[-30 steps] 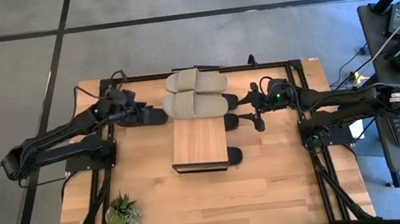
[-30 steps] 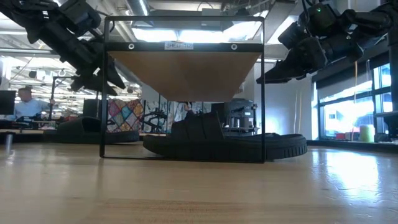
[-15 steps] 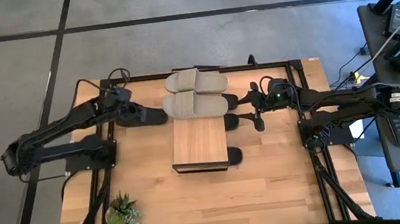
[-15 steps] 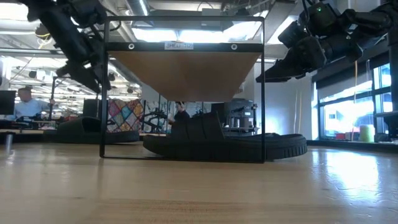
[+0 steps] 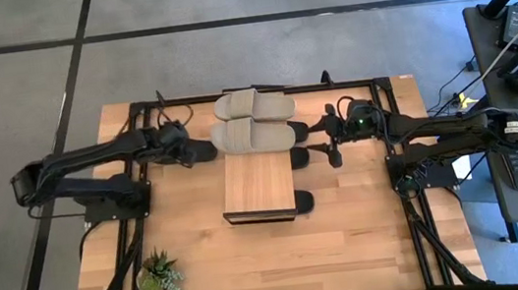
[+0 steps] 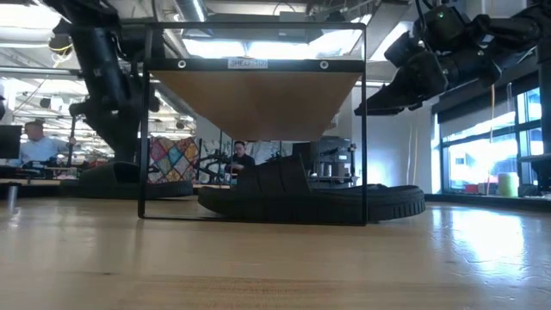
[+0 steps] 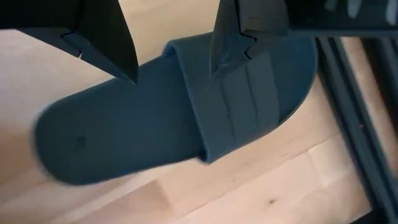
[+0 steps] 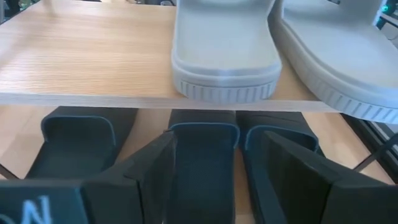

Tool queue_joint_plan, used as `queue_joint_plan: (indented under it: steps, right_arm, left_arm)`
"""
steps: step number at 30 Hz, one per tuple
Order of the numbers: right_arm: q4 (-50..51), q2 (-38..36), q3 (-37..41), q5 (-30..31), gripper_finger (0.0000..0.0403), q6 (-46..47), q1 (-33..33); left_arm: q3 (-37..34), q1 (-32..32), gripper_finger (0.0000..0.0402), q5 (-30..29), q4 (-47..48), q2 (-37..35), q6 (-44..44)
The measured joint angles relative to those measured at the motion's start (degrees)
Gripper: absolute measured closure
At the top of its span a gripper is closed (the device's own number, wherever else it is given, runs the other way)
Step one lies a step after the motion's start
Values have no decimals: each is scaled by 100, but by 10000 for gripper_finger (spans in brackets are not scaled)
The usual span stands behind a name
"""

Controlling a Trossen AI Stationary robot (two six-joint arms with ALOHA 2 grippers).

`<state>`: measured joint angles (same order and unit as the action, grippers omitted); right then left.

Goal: Pick and place slides into the shelf
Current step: Put the black slide under the shelf

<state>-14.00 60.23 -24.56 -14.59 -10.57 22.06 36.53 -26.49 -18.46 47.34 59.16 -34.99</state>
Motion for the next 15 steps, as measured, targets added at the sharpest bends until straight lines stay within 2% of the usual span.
queue_joint_plan:
  steps: [10,15]
  right_arm:
    - [0,0,0,0,166,146,110]
    - [0,0,0,-1,166,143,110]
  left_arm:
    - [0,108,214,-576,26,789,-108]
    - [0,101,214,-605,19,996,-74]
